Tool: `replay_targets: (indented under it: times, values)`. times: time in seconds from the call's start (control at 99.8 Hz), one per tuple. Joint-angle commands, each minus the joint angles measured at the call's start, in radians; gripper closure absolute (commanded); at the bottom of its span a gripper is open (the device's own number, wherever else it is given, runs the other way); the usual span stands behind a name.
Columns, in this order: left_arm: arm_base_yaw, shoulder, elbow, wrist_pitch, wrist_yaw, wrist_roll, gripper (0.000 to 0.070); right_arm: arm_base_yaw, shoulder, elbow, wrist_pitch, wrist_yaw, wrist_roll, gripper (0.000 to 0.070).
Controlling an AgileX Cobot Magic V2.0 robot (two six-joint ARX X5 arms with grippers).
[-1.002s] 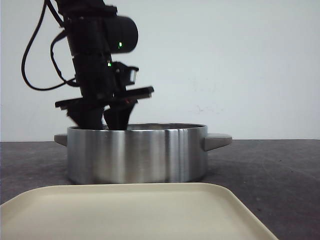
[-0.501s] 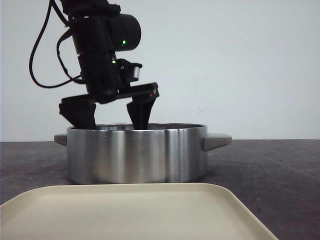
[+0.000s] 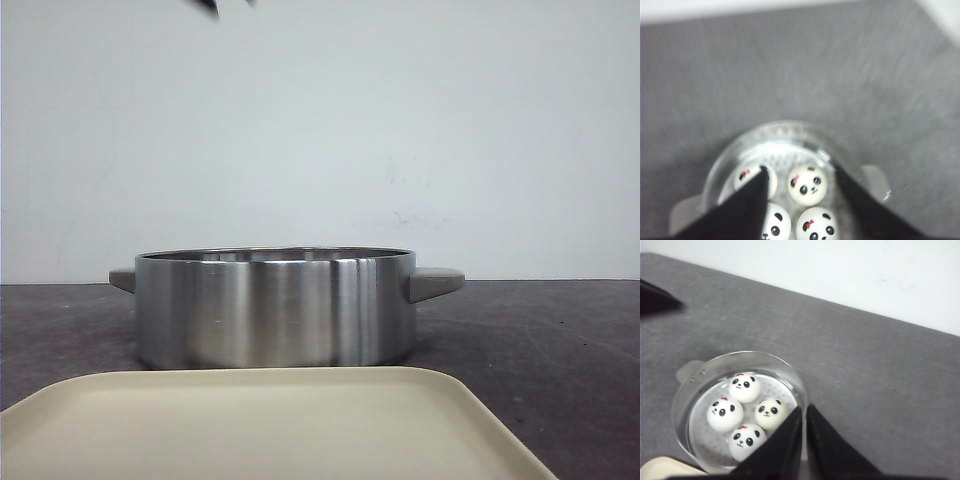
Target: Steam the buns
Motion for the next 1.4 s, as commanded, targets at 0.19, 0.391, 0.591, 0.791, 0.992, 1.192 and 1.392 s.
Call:
replay_targets:
  times: [0.19,0.391,0.591,0.791,0.992,1.192,1.392]
  values:
    - [-0.074,-0.220,-0.034,-0.137,-0.055,0.036,0.0700,0.041,-0.017,-0.243,0.367,0.002,-0.017,0.0692]
    - [-0.089,-0.375,-0.082,-0.222,-0.107,0.021,0.0700,0.054,-0.003,-0.274,0.432,-0.003,-0.023,0.0693]
    - [-0.089,-0.476,-0.082,-0.271,-0.195,0.022,0.0700,0.053,-0.003,-0.274,0.433,0.004,-0.023,0.0693]
    - [-0.089,-0.546,-0.082,-0.292,-0.201,0.022,0.0700,0.053,-0.003,-0.274,0.433,0.004,-0.023,0.0693]
    - [-0.089,-0.562,-0.082,-0.286,-0.201,0.026,0.0700,0.053,-0.003,-0.274,0.433,0.004,-0.023,0.0693]
    - [-0.089,-0.561,-0.082,-0.286,-0.200,0.025,0.0700,0.053,-0.003,-0.274,0.433,0.004,-0.023,0.0693]
    - [-0.089,-0.562,-0.082,-0.286,-0.200,0.025,0.0700,0.051,-0.012,-0.274,0.434,0.004,-0.023,0.0693]
